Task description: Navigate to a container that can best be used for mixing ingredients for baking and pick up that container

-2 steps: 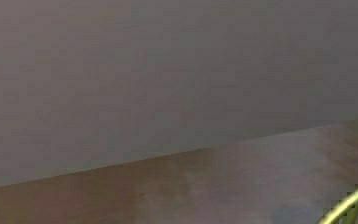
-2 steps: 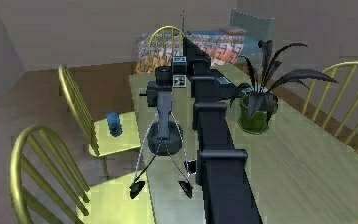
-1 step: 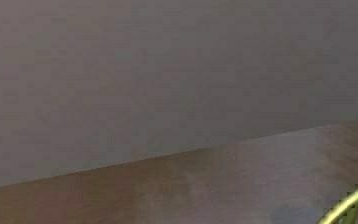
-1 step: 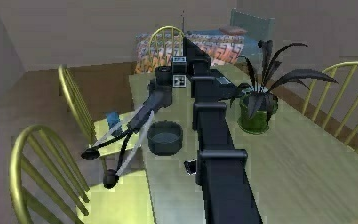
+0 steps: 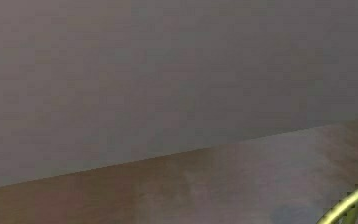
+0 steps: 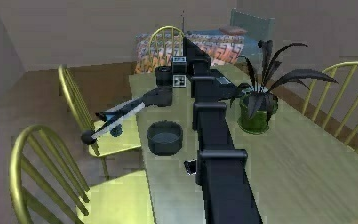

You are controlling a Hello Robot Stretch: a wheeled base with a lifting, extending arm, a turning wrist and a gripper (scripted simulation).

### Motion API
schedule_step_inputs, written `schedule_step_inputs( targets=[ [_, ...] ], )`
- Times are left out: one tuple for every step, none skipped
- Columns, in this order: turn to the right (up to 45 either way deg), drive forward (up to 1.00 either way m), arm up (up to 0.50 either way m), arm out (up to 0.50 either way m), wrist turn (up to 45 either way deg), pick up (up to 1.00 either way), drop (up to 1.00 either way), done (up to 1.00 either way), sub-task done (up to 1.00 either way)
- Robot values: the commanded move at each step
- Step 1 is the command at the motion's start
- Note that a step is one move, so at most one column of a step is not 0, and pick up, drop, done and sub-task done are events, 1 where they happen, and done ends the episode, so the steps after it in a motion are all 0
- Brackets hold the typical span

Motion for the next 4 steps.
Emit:
schedule_step_inputs(
  targets=[
    [0.0, 0.0, 0.0, 0.0, 45.0, 0.0, 0.0, 0.0, 0.0],
    [0.0, 0.0, 0.0, 0.0, 30.0, 0.0, 0.0, 0.0, 0.0],
    [0.0, 0.0, -0.3, 0.0, 0.0, 0.0, 0.0, 0.0, 0.0],
    [0.0, 0.0, 0.0, 0.0, 0.0, 1.0, 0.0, 0.0, 0.0]
  ],
)
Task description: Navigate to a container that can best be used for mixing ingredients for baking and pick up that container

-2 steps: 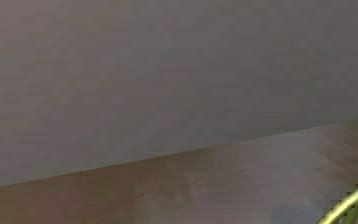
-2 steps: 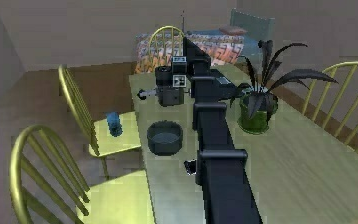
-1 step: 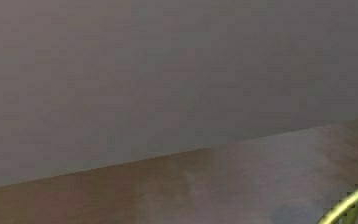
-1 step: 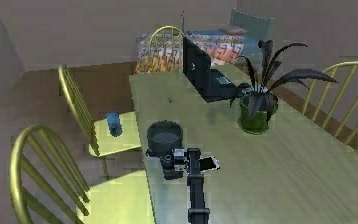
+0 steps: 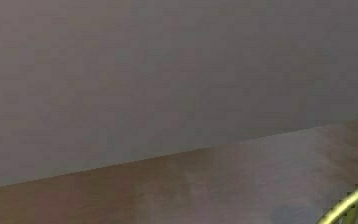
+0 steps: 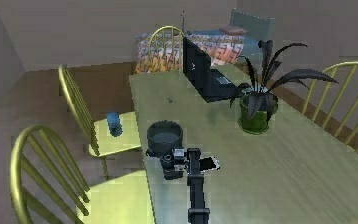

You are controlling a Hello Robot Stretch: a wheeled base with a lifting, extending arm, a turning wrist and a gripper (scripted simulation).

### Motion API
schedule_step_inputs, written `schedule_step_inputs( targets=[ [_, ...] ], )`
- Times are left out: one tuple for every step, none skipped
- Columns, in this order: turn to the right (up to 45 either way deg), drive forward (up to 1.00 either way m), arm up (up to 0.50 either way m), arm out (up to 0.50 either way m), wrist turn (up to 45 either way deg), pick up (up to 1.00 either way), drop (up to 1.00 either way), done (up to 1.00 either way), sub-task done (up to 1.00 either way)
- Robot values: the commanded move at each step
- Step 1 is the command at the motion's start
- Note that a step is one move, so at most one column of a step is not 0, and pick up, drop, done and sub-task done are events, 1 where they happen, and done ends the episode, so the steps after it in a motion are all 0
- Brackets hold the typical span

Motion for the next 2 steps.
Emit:
schedule_step_inputs(
  targets=[
    [0.0, 0.0, 0.1, 0.0, 0.0, 0.0, 0.0, 0.0, 0.0],
    [0.0, 0.0, 0.0, 0.0, 0.0, 0.0, 0.0, 1.0, 0.0]
  ],
)
